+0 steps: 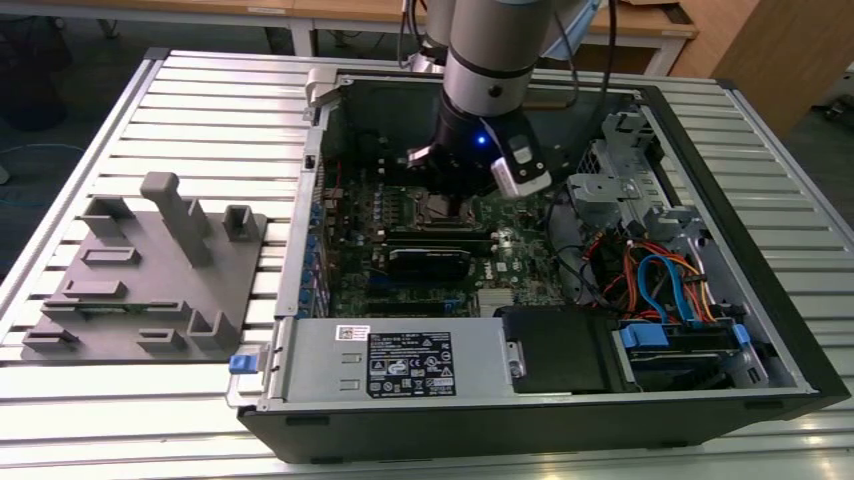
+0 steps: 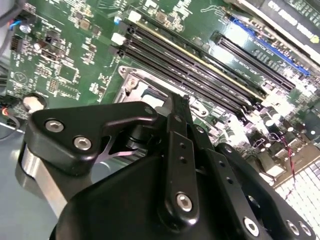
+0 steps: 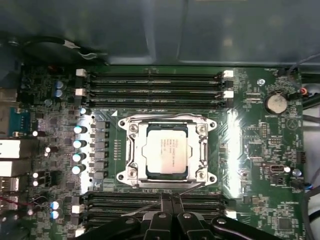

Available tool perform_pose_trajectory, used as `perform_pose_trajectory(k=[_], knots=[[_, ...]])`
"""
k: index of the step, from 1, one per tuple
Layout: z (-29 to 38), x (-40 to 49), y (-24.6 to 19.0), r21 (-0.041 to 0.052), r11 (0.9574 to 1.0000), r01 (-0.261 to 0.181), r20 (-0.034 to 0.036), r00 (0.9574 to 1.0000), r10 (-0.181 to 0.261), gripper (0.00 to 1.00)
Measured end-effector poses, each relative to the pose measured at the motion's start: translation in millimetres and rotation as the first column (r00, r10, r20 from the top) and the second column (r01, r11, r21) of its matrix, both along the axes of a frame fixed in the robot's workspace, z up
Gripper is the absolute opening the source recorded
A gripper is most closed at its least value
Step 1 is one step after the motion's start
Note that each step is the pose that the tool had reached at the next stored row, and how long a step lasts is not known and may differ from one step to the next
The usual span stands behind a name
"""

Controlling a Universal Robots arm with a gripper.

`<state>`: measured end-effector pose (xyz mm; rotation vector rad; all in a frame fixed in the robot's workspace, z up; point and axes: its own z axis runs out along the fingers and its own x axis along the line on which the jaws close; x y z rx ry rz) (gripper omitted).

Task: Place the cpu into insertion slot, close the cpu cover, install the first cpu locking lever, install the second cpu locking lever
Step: 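Install the second cpu locking lever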

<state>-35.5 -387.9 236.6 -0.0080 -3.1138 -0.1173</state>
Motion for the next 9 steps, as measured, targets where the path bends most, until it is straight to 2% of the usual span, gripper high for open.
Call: perform_pose_trajectory(k=[3, 9], knots=[[-1.1, -2.4, 0.0, 0.0001, 1.0000, 0.001, -0.0038, 1.0000, -0.001, 0.10], [-3.0, -6.4, 0.0, 0.0001, 0.9997, 0.023, -0.0044, 0.9997, -0.023, 0.10]])
